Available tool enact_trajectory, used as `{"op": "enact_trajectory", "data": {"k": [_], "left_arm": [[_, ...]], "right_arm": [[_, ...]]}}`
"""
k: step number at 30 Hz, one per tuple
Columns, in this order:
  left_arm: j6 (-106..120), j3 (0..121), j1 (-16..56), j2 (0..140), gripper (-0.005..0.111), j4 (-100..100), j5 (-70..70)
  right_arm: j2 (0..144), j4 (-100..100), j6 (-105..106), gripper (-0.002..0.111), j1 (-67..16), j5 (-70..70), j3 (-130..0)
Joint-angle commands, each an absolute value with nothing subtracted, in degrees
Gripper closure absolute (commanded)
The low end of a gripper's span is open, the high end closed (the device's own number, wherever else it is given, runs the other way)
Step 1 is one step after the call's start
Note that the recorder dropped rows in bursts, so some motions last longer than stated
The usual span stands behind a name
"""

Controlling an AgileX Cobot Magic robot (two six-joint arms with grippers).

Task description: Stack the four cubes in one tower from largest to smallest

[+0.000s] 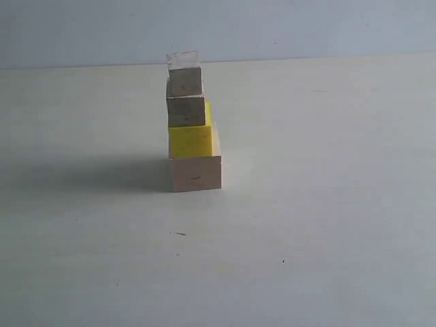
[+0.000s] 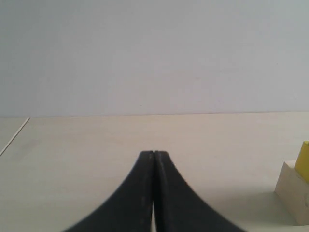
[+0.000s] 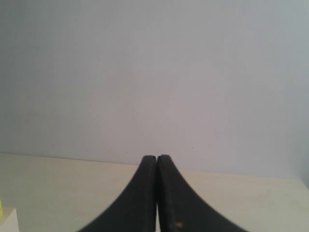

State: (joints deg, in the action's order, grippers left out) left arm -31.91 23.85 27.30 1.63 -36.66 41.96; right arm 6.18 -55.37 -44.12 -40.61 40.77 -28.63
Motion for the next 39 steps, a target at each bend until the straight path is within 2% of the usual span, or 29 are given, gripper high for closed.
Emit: {"op": "enact_trajectory", "data": {"k": [1,28,32,39], "left_arm": [[-32.1,23.5,27.2,1.3,0.107,-36.5,41.5],[-32.0,23.5,26.8,1.1,0.107,-36.5,41.5],[-32.6,23.5,20.0,0.0,0.107,-36.4,40.9],[-45.9,23.5,0.6,0.0,0.107,-33.4,36.6]], "right_arm": [[5.9,-55.3,-43.9,0.108,-40.7,40.5,-28.4],[5.9,-55.1,-43.9,0.108,-40.7,40.5,-28.4],[5.9,-55.1,-44.0,0.108,-40.7,40.5,-28.4],[5.9,-54.9,-43.9,0.108,-40.7,40.2,-28.4]]}}
